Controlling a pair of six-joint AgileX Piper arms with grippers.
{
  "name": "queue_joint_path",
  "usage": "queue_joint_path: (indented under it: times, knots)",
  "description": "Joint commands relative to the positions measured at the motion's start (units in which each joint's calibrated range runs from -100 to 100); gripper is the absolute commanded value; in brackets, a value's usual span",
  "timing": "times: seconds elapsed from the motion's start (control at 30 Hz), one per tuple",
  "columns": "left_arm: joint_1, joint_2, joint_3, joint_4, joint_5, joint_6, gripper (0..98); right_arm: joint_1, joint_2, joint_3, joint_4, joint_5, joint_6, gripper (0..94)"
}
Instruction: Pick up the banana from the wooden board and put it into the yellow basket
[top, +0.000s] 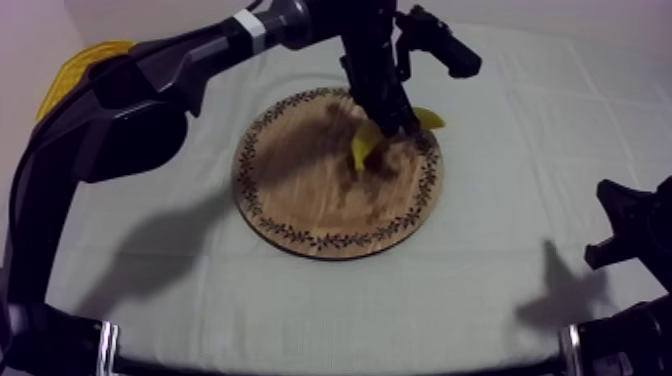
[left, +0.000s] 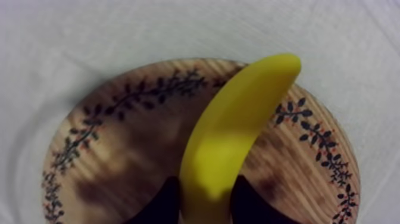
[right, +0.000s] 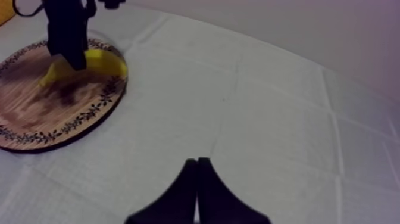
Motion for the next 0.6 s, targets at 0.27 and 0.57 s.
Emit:
queue_joint_path:
  times: [0.27,0.57]
  knots:
    - [-4.3,-21.1,12.6,-3.93,0.2,4.3,19.3,0.0,0.0,0.0,0.0,0.0,0.0,0.2]
    - [-12.8,-38.8,22.0,-5.52,1.2,4.9,20.0,0.0,0.0,0.0,0.0,0.0,0.0,0.2]
